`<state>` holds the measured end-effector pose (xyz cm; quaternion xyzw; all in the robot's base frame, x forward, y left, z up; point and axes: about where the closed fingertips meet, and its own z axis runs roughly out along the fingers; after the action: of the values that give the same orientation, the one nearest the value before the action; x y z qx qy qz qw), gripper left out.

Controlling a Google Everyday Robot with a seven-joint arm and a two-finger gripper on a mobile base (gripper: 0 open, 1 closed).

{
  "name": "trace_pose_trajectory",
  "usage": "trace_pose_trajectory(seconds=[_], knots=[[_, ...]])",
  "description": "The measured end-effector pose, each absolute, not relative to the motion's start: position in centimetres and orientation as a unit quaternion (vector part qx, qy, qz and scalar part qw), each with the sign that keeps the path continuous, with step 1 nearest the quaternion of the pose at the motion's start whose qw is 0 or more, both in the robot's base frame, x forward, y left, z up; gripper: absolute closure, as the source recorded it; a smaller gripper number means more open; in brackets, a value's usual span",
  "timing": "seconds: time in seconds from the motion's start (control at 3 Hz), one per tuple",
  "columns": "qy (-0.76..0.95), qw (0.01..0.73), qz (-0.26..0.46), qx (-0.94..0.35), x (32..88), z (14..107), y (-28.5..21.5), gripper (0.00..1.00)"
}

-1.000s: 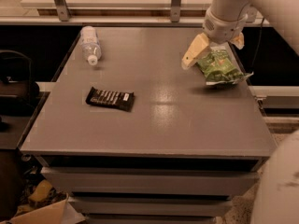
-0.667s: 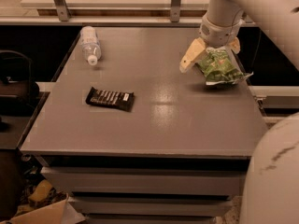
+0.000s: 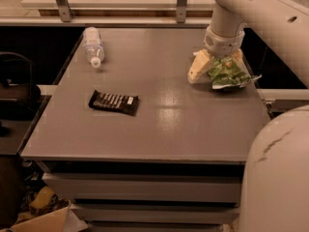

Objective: Pick green jalapeno chip bag

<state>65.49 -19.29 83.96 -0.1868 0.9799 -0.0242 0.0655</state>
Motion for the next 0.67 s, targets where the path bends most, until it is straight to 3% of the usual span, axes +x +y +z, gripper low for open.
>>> trace_pose_trajectory(seconds=[0.67], knots=[[0.980,0.058,-0.026,-0.189,65.59,83.55,-19.73,0.63]])
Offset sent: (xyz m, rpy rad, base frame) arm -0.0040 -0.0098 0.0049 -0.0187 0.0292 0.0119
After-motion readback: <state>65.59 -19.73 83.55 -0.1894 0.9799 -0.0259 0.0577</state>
